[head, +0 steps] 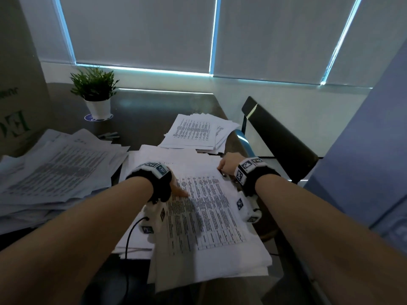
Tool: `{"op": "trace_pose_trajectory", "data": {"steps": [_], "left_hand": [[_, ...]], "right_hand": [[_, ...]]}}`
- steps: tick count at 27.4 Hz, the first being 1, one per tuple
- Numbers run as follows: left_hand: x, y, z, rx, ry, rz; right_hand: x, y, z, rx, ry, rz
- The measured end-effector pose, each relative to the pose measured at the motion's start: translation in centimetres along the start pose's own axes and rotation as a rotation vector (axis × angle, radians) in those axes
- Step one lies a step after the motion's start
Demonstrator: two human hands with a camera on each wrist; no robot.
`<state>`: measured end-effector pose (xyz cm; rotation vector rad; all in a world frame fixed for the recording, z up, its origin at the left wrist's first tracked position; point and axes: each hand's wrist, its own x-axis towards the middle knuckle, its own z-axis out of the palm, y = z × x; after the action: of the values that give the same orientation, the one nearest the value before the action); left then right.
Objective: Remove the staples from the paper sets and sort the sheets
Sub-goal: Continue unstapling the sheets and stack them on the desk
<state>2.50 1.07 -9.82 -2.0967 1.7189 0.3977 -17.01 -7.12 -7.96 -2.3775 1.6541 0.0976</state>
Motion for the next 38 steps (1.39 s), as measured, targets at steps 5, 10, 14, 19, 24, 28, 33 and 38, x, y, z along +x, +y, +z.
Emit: {"op": "trace_pose_trajectory", "data": {"steps": [5, 10, 14, 19, 24, 28, 33, 38], "left_hand": [[-3.1, -1.2, -0.8, -0.126, 0.035, -0.145], [-4.4, -1.2, 0.6, -0.374, 0.107, -0.094], [-6.5, -1.0, 0.4, -0.547, 0.153, -0.089], [-7.8, -0.4, -0.5, -0.513, 0.112, -0.093], [-7.4, 0.3, -0.4, -0.521, 0.035, -0.046], [-7.3, 0.4, 0.4, -0.560, 0.102, -0.105], [-7.8, 0.5, 0.6, -0.571, 0.124, -0.131], [-7.1, -1.2, 0.0, -0.741, 0.087, -0.076]], "right_hand": [[0.1, 5.5, 1.6, -0.164, -0.008, 0.180], [-2.2, 4.2, 2.1, -0.204, -0.100, 0.113], [-3.2, 3.0, 0.8, -0.164, 0.043, 0.118], [-6.5, -0.8, -0.3, 0.185, -0.010, -0.093], [-5.0, -3.8, 1.1, -0.079, -0.242, -0.066], [-5.8, -5.6, 0.4, -0.171, -0.217, -0.065], [-6.8, -6.0, 0.6, -0.149, -0.232, -0.033], [-1.5, -4.6, 2.4, -0.180, -0.199, -0.028]]}}
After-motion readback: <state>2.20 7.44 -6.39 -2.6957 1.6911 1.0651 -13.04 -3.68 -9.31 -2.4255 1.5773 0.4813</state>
